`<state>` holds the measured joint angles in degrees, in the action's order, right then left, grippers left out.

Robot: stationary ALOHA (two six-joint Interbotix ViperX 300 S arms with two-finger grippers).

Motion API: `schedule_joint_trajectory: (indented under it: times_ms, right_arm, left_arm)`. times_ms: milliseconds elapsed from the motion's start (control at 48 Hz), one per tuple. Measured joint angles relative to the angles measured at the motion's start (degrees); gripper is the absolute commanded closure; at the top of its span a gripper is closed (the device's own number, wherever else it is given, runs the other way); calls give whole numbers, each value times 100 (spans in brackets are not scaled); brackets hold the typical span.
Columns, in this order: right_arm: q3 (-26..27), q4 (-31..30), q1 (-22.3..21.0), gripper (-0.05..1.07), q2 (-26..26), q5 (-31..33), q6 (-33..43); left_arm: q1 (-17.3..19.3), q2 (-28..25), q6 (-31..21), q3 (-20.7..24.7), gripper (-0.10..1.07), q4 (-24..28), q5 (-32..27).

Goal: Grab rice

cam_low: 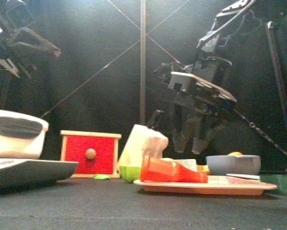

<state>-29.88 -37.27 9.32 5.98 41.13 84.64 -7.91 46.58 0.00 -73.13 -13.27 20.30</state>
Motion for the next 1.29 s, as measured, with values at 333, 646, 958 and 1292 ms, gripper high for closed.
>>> schedule_joint_trajectory:
  times_ms: [333,646,958,1292]
  right_arm:
    - [53,9,-18,15,352,-211,-149]
    - [53,44,-9,38,378,-229,-167]
    - [79,44,0,51,369,-211,-158]
    - [105,53,44,51,246,-211,-123]
  left_arm:
    - [18,0,-9,-26,63,-26,0]
    - [44,0,-9,-26,63,-26,0]
    - [62,0,-9,-26,63,-26,0]
    - [79,9,-9,-26,63,-26,0]
